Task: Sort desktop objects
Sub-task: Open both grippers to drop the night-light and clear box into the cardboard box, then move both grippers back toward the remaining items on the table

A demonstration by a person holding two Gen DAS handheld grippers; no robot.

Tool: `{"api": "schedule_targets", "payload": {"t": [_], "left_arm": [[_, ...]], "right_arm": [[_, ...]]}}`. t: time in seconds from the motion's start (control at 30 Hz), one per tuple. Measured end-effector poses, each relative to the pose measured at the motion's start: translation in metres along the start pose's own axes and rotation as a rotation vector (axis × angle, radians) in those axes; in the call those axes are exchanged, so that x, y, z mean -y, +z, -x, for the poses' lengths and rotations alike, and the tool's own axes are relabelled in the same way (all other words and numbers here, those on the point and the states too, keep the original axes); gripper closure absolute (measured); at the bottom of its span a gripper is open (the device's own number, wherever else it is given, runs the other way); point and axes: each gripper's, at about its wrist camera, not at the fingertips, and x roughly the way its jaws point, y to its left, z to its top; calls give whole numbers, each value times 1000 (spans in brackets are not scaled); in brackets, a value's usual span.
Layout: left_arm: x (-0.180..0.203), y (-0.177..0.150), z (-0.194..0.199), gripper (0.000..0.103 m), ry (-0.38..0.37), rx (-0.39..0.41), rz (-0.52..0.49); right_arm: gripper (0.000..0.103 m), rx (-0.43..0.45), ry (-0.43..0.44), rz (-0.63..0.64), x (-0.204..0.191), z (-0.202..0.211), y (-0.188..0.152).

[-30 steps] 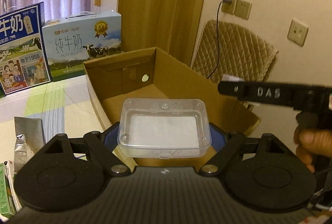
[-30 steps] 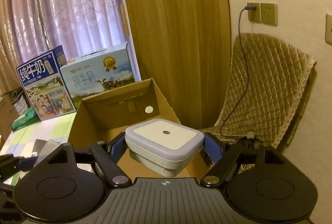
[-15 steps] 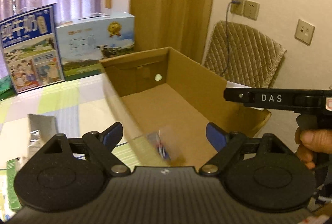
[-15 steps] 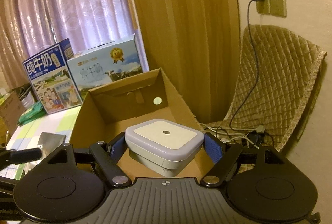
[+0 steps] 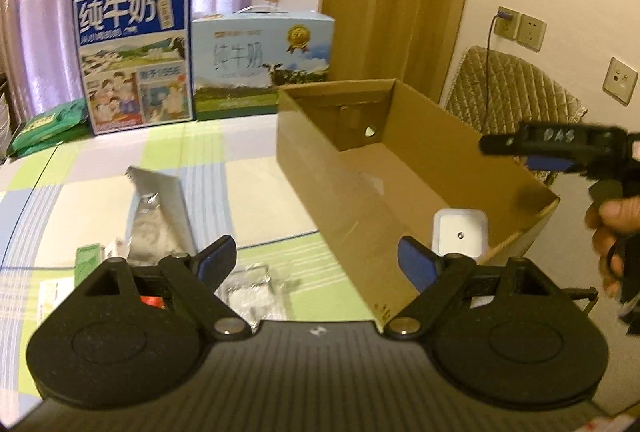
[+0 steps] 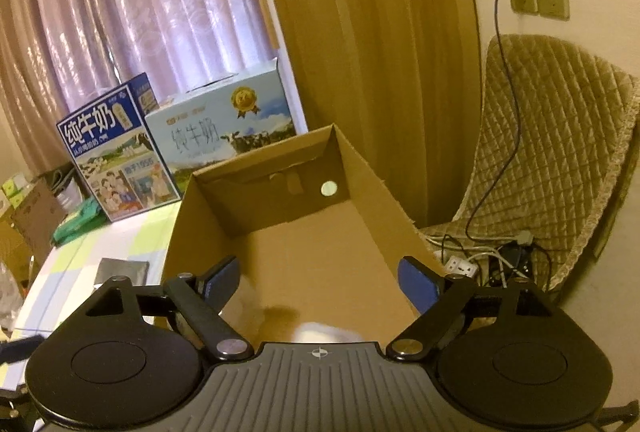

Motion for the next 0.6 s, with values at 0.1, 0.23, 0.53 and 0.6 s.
{"api": "schedule_targets", "payload": {"t": [0.1,0.23,0.53,0.6], "left_arm": [[-11,-9,8,18,16,-9,12],[-26,-16,23,18,40,-11,38],[-73,-39,72,16,133,-12,64],[-85,-45,83,15,153,-12,76]], "right_arm": [[18,12,-3,-12,1,12,0],[16,30,6,-33,-2,32,-3],[10,55,123,-10,-56,72,-12],[8,54,153,11,-74,79,-17]]}}
